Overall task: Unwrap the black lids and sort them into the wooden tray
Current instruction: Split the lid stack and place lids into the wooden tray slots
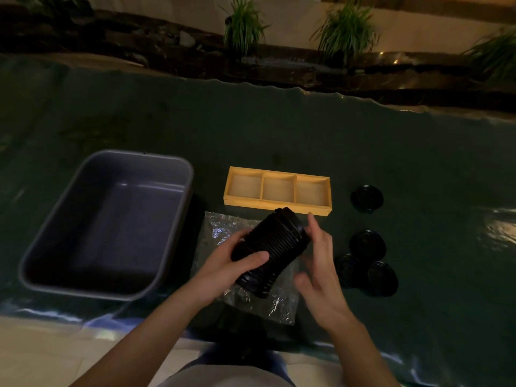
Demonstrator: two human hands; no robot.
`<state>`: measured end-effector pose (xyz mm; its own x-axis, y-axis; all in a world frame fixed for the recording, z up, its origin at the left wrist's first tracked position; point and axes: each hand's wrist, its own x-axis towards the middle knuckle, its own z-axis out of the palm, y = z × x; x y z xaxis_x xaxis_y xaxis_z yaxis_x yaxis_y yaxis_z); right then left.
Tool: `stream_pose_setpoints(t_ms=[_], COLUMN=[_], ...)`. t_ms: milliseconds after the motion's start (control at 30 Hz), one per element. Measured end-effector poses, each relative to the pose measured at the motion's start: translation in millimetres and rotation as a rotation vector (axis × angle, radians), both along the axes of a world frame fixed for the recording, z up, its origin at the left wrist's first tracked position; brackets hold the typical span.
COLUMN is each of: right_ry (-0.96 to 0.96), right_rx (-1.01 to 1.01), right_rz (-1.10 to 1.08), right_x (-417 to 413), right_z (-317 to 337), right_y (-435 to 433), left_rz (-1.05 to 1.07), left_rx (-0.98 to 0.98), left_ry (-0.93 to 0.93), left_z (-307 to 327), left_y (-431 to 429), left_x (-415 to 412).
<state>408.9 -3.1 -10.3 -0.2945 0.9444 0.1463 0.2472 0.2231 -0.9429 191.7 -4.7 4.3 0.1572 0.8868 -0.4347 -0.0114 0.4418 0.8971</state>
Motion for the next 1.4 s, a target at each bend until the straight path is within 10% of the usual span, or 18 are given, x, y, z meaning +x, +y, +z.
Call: stream_pose_setpoints(t_ms=[367,967,1400], right_ry=[0.012,0.291,0.182], right_rx=[-0.061,-0.263,-0.241], right_rz=[-0.138,-0.290,-0.308], right_x=[-11.2,-34.6,-40.2], right_z=[6.9,10.8,8.1], right_y=[6.2,12.4,7.5], left_rz=[-0.153,-0.048,-0.055], left_rx=[0.326,0.096,0.372], left_ry=[0.422,0.126,0.491], left_z=[15.1,9.8,11.3], left_y=[10.0,10.2,14.3], left_x=[10.9,-9.4,7.8])
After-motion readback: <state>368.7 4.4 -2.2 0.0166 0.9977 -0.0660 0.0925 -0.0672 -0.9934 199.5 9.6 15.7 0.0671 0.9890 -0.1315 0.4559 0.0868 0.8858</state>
